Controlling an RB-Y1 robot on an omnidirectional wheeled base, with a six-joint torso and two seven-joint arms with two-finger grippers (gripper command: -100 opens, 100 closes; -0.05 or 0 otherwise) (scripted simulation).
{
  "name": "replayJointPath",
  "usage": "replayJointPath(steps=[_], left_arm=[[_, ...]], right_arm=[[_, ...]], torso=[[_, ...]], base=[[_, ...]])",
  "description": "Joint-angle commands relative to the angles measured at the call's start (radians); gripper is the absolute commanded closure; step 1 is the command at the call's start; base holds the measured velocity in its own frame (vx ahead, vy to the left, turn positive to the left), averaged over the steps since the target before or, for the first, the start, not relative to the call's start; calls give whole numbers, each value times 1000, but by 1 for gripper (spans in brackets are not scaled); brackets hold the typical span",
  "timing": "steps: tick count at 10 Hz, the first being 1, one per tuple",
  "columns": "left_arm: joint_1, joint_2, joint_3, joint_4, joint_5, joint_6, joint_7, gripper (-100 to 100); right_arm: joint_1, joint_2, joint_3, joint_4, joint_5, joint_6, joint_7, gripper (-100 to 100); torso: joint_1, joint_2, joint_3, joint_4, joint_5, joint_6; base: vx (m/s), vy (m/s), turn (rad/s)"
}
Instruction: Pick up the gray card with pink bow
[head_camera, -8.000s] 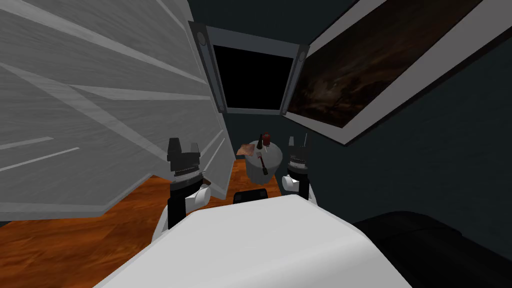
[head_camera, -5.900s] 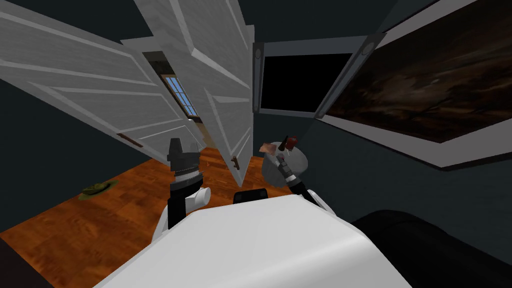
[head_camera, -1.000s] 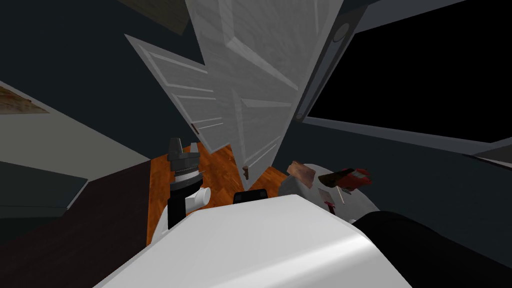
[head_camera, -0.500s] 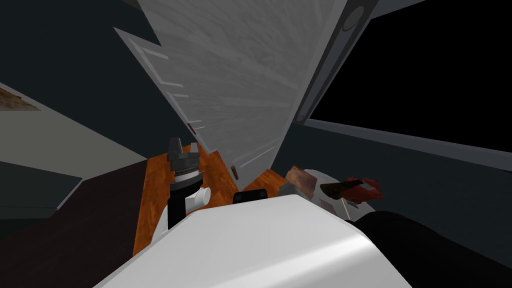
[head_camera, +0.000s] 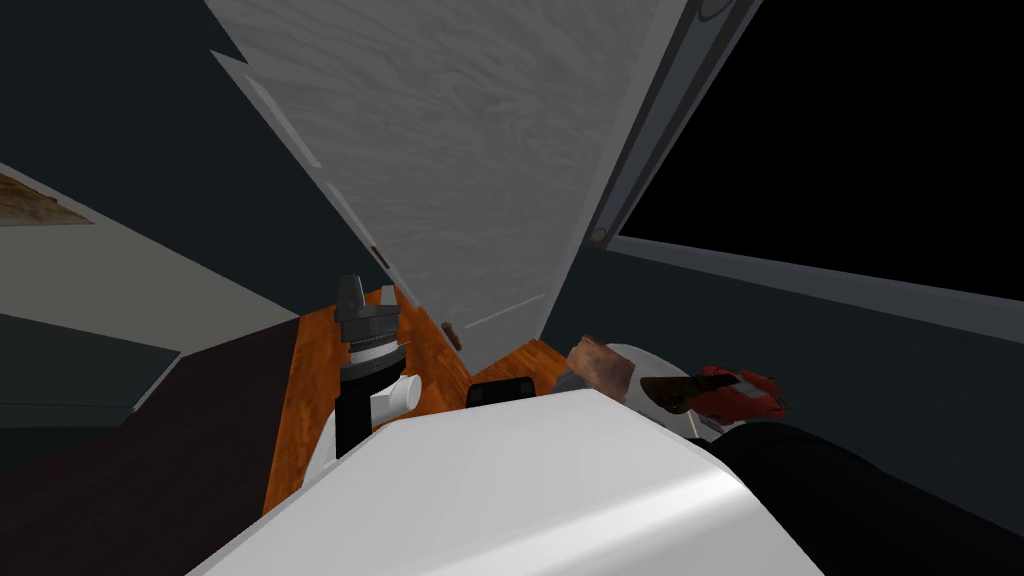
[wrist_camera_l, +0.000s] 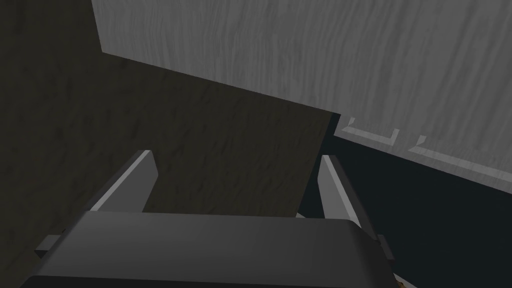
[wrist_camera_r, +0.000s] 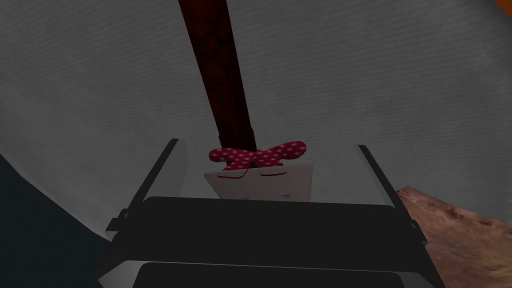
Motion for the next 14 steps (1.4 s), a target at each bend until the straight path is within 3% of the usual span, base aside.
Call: replayJointPath(steps=[1, 3, 4, 5, 9, 10, 11, 13, 14], left_arm=[[0, 0, 0, 0, 0, 0, 0, 0], [0, 0, 0, 0, 0, 0, 0, 0], [0, 0, 0, 0, 0, 0, 0, 0], [0, 0, 0, 0, 0, 0, 0, 0], [0, 0, 0, 0, 0, 0, 0, 0], [0, 0, 0, 0, 0, 0, 0, 0], [0, 0, 0, 0, 0, 0, 0, 0], [0, 0, 0, 0, 0, 0, 0, 0], [0, 0, 0, 0, 0, 0, 0, 0]], right_arm=[[-12, 33, 11, 32, 10, -5, 10, -100], [-25, 73, 22, 67, 26, -9, 19, -100], [-17, 59, 16, 50, 24, -5, 13, -100], [-18, 61, 16, 52, 24, -5, 14, 100], [-17, 60, 17, 53, 24, -4, 14, 100], [-17, 60, 17, 53, 24, -4, 13, 0], [-9, 23, 8, 23, 7, -4, 8, 100], [3, -17, -2, -11, -9, 0, -1, 100], [0, -1, 1, 1, 0, -1, 2, 100]], torso=[[0, 0, 0, 0, 0, 0], [0, 0, 0, 0, 0, 0], [0, 0, 0, 0, 0, 0], [1, 0, 0, 0, 0, 0], [1, 0, 0, 1, -1, -1], [1, 0, 0, 1, -1, -1], [1, 0, 0, 1, -1, -1], [3, 1, 1, 1, -1, -1], [3, 1, 1, 1, 0, -1]], base=[[11, -18, 54], [10, -19, 45], [4, -9, 9], [0, 0, 0], [0, 0, 0], [0, 0, 0], [-5, 16, -70], [-13, 29, -59], [-5, 11, -9]])
